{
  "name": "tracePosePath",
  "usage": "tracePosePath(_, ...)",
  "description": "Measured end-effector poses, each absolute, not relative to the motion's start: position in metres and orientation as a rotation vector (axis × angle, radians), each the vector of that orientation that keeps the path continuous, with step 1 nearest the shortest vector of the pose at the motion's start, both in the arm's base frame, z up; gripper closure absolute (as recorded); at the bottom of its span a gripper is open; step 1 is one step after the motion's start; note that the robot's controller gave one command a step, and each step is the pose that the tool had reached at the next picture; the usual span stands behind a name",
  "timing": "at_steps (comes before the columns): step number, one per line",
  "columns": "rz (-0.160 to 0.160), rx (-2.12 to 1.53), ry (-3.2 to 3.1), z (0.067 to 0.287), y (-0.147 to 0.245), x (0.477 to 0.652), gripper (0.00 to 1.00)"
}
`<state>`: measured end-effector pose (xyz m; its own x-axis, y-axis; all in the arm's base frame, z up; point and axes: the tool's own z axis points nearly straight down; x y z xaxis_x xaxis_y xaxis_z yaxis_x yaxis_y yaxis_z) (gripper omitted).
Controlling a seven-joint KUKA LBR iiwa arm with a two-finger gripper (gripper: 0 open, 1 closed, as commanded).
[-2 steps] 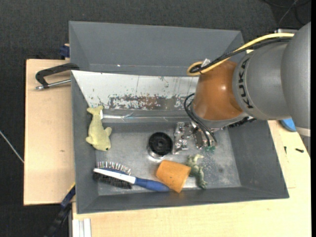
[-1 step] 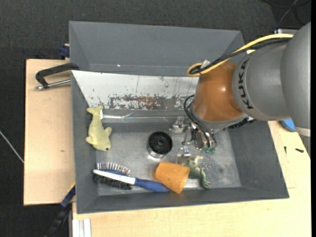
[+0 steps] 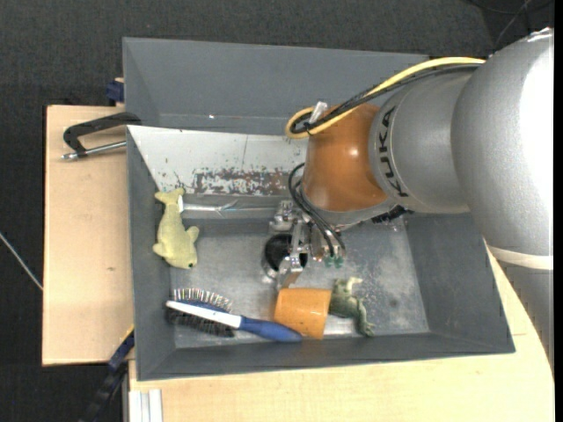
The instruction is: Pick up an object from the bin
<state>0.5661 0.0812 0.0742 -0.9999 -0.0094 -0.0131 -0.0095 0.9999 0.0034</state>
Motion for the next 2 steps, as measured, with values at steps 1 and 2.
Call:
tracePosePath(1,0.005,-0.011,3.124,0.076,0.079,0.568,1.00)
tracePosePath(2,0.001,-0.061,3.126,0.208,0.049,0.586,1.00)
